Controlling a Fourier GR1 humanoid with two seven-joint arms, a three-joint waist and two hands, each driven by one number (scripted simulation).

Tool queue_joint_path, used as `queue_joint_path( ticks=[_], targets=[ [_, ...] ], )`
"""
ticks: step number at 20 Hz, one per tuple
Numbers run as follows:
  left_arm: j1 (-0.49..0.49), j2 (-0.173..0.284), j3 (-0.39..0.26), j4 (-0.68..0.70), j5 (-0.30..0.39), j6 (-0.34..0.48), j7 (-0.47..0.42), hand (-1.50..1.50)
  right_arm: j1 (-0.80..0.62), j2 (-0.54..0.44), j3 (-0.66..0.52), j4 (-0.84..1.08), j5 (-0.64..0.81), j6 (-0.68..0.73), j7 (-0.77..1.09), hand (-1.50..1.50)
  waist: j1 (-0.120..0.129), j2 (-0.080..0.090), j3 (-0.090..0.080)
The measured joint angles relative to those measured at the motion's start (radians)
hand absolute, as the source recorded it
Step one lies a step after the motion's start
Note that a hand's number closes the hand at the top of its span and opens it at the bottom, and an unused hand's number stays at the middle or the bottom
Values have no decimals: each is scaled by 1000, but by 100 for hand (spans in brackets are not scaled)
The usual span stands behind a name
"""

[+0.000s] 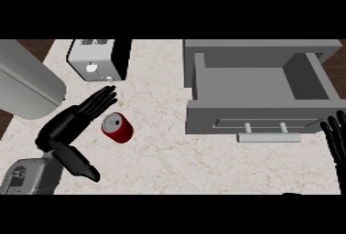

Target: Pick up the can, place it into the drawer and close the drawer

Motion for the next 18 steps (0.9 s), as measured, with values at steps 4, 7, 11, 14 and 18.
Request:
queue_joint_path(
  ticks=[4, 7, 11, 14, 18],
  targets=[
    [-17, 7, 13, 112, -81, -2, -116, -150, 7, 23, 17, 9, 28, -2, -24, -150, -1, 0, 0],
    [-27, 18, 21, 180, -123, -7, -187, -150, -5, 13, -3, 38, 21, 12, -40, -150, -1, 0, 0],
    [-49, 28, 28, 281, -184, -2, -280, -150, -8, 12, -11, 19, 14, 20, -18, -150, -1, 0, 0],
    [-82, 33, 27, 382, -237, 14, -365, -150, 4, 13, -18, 11, 7, 34, -20, -150, -3, 1, -1],
    [-119, 51, 32, 501, -287, 27, -453, -150, 4, 13, -32, 3, 4, 41, -14, -150, -3, 1, 0]
  ],
)
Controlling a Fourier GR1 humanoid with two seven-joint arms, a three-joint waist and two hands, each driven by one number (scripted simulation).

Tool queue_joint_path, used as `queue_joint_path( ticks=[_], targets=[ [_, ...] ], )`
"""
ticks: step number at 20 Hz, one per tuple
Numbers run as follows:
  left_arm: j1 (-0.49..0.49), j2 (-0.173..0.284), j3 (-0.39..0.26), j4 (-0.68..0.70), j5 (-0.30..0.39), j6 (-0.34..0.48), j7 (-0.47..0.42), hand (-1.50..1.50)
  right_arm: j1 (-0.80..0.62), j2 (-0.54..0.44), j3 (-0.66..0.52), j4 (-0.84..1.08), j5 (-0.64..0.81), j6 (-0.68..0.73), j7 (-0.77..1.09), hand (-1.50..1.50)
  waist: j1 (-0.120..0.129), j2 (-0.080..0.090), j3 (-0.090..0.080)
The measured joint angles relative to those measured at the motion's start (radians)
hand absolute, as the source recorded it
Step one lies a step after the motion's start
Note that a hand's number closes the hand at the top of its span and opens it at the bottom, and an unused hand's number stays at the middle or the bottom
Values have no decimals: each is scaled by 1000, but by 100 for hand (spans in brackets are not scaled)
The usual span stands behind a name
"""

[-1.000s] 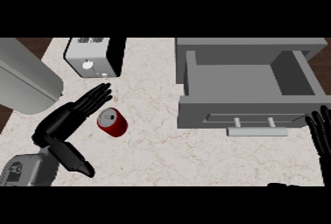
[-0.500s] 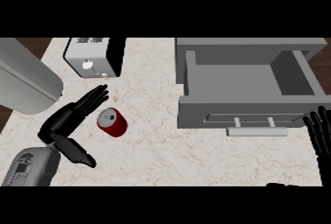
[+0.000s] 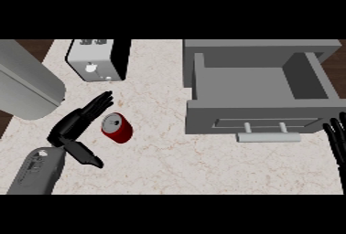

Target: Pick up the can, place it into the drawer and close the drawer

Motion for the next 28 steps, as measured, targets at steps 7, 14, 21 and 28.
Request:
queue_joint_path(
  ticks=[7, 14, 21, 28],
  targets=[
    [-28, 21, 0, 114, -40, 20, -60, -150, -30, 16, 7, -1, 25, -15, 18, -150, 1, 0, 0],
    [-118, 32, 0, 329, -94, 78, -159, -150, -25, 17, -6, -16, 12, -4, 17, -150, -4, 1, 0],
    [-175, 29, -6, 472, -124, 115, -220, -150, -8, 27, 13, -67, 13, -11, 54, -150, -5, 2, -1],
    [-234, 21, -12, 580, -149, 152, -273, -150, -23, 32, 16, -61, 17, -17, 56, -150, -8, 3, -1]
  ],
)
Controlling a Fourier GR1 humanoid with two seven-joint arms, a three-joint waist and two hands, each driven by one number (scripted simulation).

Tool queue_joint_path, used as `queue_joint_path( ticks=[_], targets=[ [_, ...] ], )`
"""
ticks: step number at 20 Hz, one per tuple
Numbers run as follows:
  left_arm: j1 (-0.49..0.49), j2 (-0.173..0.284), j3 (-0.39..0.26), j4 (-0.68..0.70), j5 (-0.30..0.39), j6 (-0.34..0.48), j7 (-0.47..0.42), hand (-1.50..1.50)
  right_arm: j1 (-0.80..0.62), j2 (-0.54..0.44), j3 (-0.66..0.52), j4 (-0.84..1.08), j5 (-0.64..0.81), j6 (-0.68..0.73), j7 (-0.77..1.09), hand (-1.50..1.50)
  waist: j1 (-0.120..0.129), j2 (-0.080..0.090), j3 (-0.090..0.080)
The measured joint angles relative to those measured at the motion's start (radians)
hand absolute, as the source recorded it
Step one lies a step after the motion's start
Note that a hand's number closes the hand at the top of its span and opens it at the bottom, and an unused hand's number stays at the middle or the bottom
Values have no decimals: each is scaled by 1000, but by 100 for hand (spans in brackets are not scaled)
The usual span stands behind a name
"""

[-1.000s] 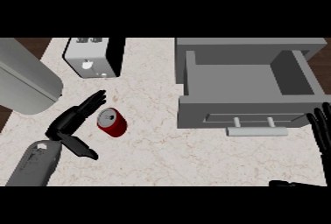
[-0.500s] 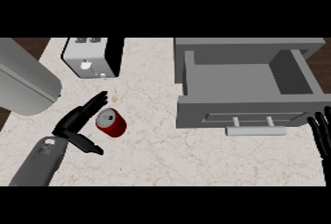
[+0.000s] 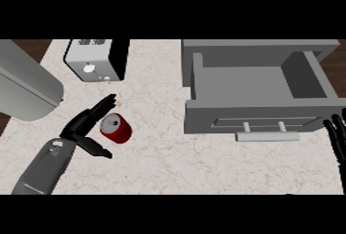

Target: Pick up the can, place it into the drawer and close the drawer

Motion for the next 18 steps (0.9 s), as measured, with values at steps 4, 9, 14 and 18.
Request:
queue_joint_path(
  ticks=[4, 9, 14, 18],
  targets=[
    [-27, -10, 2, 30, -1, 10, -4, -150, 24, -8, -14, -16, -12, 16, 1, -150, -1, 0, 0],
    [-33, -37, -2, 69, -9, 32, -32, -150, 28, -4, -16, -38, -28, 22, 24, -150, -2, 0, 0],
    [-66, -55, -1, 82, -5, 19, -3, -150, 44, 4, -23, -56, -34, 27, 28, -150, -1, -1, 0],
    [-79, -65, -10, 79, -11, 12, -4, -150, 4, -3, -32, -36, -33, 16, 43, -150, 1, 0, 0]
  ],
)
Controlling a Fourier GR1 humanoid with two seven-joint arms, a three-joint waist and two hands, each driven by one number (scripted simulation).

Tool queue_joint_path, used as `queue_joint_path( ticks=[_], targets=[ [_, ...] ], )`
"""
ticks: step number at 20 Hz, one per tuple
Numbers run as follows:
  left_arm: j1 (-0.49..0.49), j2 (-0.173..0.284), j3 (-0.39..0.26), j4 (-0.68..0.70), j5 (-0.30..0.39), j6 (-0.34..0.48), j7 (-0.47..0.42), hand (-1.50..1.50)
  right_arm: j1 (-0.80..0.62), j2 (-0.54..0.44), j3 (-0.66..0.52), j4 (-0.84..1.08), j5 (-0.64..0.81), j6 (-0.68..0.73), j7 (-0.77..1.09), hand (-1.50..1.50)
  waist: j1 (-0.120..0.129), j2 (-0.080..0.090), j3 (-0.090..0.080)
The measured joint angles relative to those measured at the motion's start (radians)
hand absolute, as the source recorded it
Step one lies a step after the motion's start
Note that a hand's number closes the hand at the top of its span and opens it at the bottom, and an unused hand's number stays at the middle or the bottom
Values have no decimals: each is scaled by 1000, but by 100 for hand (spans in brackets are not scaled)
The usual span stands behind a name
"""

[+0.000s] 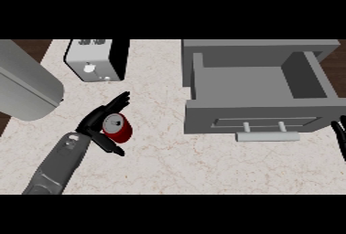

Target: Pick up the can, place it into the drawer and close the drawer

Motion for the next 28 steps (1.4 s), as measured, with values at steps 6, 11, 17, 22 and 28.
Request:
queue_joint_path(
  ticks=[6, 11, 17, 22, 28],
  targets=[
    [3, -33, -8, -16, 0, 7, -7, 150, 28, 4, 2, -40, -13, 10, 11, -150, 1, -2, 1],
    [23, -62, -16, -45, 13, -15, 3, 150, 35, -4, -28, -15, -35, 29, -15, -150, 4, -3, 1],
    [44, -93, -25, -130, 48, -68, 69, 150, 68, 11, -30, -37, -39, 37, -24, -150, 10, -6, 1],
    [79, -85, 104, -177, 155, 76, 117, 150, 84, 23, -28, -55, -37, 28, -18, -150, 25, -8, 1],
    [140, -101, 231, -283, 257, 302, 159, 150, 88, 23, -35, -65, -40, 20, -8, -150, 35, -12, 2]
  ],
)
